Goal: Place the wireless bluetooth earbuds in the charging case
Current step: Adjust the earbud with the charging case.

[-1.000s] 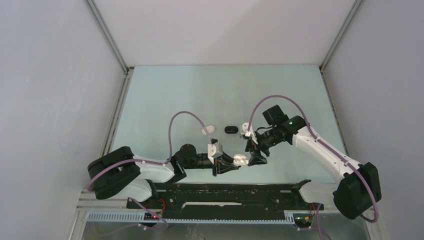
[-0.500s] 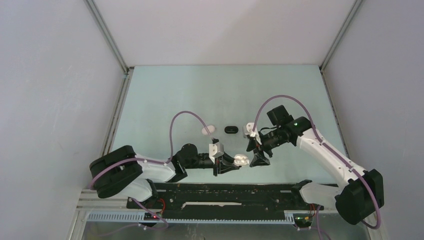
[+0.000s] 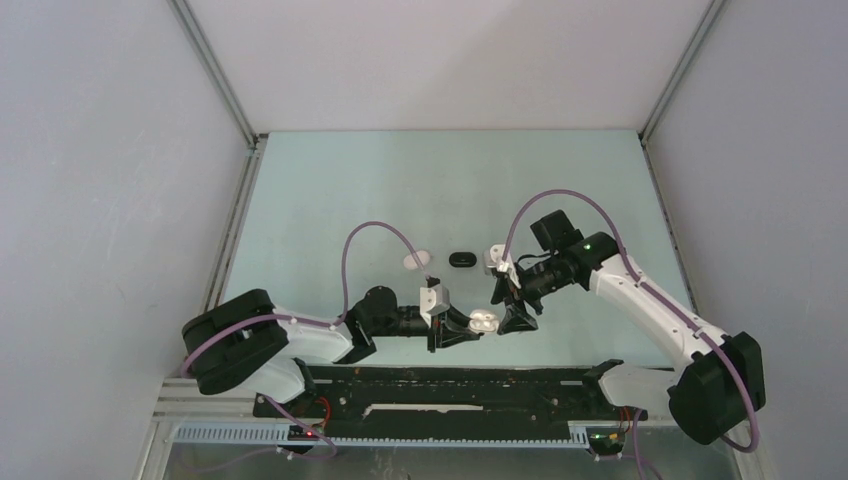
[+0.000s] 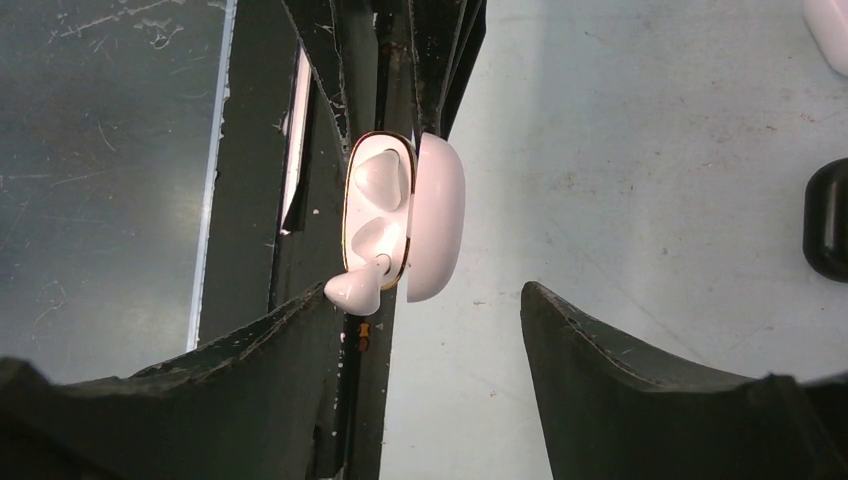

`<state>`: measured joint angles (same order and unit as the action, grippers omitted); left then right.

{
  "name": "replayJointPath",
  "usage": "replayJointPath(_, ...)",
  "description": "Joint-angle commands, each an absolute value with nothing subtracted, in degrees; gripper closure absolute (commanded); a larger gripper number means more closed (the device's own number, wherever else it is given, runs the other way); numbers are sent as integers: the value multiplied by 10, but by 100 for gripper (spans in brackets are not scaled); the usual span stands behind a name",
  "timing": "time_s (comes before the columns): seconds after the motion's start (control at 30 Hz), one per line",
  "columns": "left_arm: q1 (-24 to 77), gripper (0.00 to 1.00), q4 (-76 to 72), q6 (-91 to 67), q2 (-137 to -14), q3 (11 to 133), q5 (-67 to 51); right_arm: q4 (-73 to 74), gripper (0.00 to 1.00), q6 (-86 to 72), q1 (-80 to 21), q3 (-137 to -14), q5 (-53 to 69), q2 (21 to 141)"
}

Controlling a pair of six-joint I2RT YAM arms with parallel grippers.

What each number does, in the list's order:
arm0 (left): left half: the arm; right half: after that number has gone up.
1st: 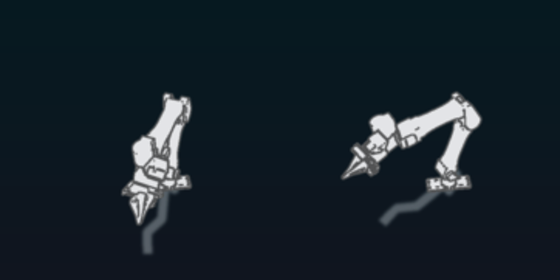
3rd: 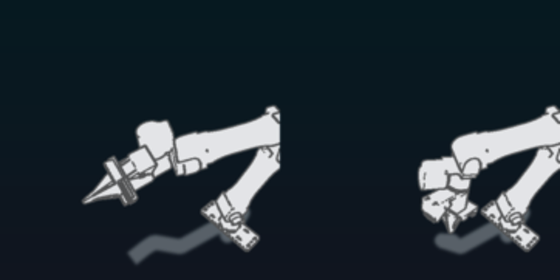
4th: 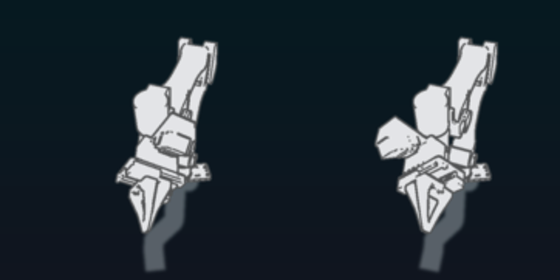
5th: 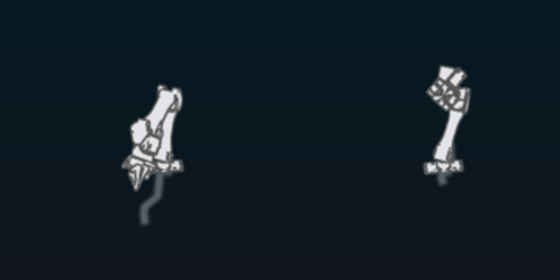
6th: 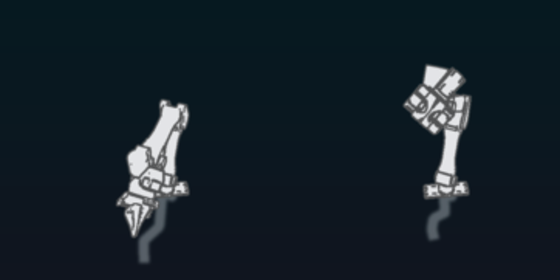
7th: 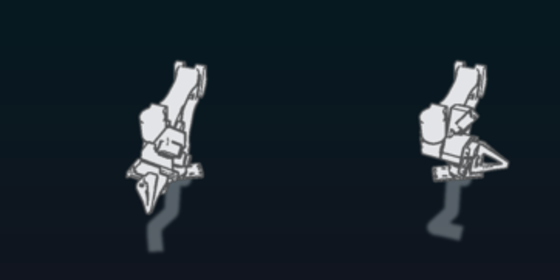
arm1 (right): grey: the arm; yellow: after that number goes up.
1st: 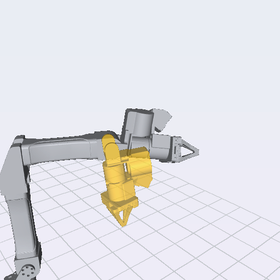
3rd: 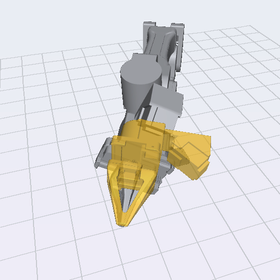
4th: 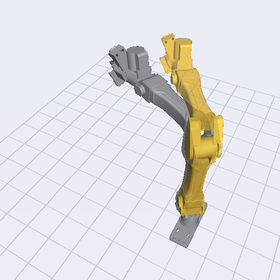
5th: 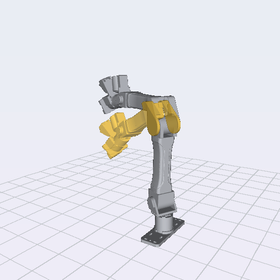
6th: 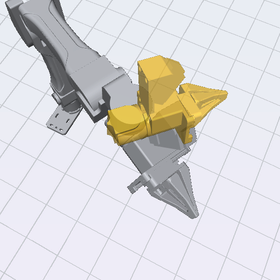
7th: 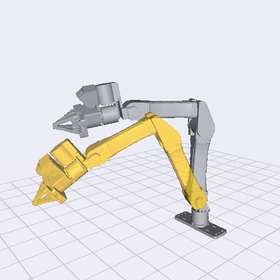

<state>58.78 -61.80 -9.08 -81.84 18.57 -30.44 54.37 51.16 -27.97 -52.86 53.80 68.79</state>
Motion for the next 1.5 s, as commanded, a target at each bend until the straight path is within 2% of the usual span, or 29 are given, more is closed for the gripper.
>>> replayJointPath(0.0, 585, 100, -634, -97, -819, 209, -320, 519, 29, 495, -284, -541, 541, 696)
replayJointPath(0.57, 589, 100, -628, -101, -828, 216, -321, 490, 28, 450, -304, -552, 528, 698)
replayJointPath(0.87, 586, 100, -627, -102, -830, 215, -317, 563, 25, 481, -241, -579, 553, 609)
replayJointPath(0.93, 585, 100, -628, -103, -831, 216, -321, 571, 28, 491, -239, -579, 529, 577)
replayJointPath(1.17, 582, 100, -628, -111, -839, 221, -336, 614, 60, 516, -301, -591, 461, 553)
replayJointPath(1.27, 581, 100, -628, -112, -842, 223, -339, 617, 62, 517, -335, -595, 446, 549)
replayJointPath(1.47, 581, 100, -628, -112, -837, 221, -343, 613, 63, 515, -340, -595, 423, 560)
